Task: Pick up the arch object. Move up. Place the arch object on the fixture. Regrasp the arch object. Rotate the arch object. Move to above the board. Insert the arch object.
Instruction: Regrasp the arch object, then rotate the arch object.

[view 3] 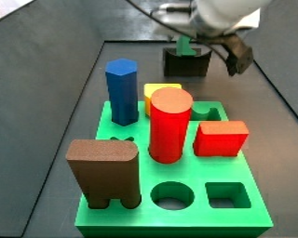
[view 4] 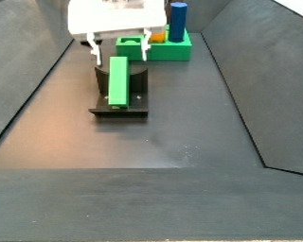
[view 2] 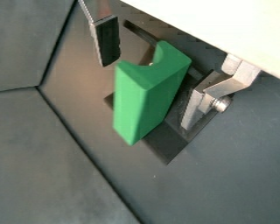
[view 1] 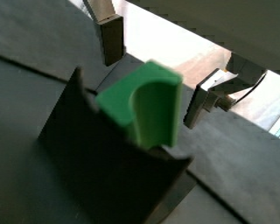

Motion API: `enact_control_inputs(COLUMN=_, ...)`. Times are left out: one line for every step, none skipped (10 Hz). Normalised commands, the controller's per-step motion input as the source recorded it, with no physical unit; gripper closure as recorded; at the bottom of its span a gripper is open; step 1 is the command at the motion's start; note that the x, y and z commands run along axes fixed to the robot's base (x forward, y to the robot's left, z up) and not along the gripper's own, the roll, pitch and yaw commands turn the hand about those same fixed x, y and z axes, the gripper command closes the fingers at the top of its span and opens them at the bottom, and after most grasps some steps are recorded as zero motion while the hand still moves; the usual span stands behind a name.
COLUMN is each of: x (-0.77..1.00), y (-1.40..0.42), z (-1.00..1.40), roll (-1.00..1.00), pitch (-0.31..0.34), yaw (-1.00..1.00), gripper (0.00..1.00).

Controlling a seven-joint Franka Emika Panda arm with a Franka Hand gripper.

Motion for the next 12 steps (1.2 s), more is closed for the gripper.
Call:
enact_control_inputs(x=0.09, y=0.02, z=-0.74, roll=0.07, pitch=-0.07, yaw=0.0, gripper=0.0)
enact_control_inputs(x=0.08, y=0.01, z=-0.53, roll=0.07, pitch=-0.058, yaw=-0.01, gripper=0.0)
enact_control_inputs(x=0.07, y=0.01, z=-0.43, roll=0.06, pitch=-0.048, yaw=-0.02, gripper=0.0)
enact_control_inputs(x=0.05, y=0.0, z=-0.2, roll=0.05, pitch=-0.016, yaw=-0.01, gripper=0.0)
enact_control_inputs(x=0.02, y=0.0, z=-0.17, roll=0.05, pitch=-0.015, yaw=-0.02, gripper=0.0)
enact_control_inputs(x=0.0, y=0.0, z=0.0, roll=0.0, pitch=0.0, yaw=0.0, gripper=1.0)
enact_control_inputs(x=-0.88, y=0.12, z=1.0, roll=0.0, pitch=0.0, yaw=0.0, gripper=1.0)
enact_control_inputs(x=-0.88, y=0.11, z=1.0, roll=-0.02, pitch=-0.019, yaw=0.0, gripper=1.0)
enact_control_inputs(x=-0.88, y=0.11, z=1.0, roll=-0.06, pitch=-0.043, yaw=0.01, gripper=1.0)
enact_control_inputs(x=-0.88, y=0.1, z=1.0, roll=-0.08, pitch=-0.054, yaw=0.02, gripper=1.0)
enact_control_inputs(x=-0.89, y=0.1, z=1.0, roll=-0.09, pitch=-0.066, yaw=0.01, gripper=1.0)
enact_control_inputs(x=-0.9, y=0.09, z=1.0, roll=-0.09, pitch=-0.072, yaw=0.0, gripper=1.0)
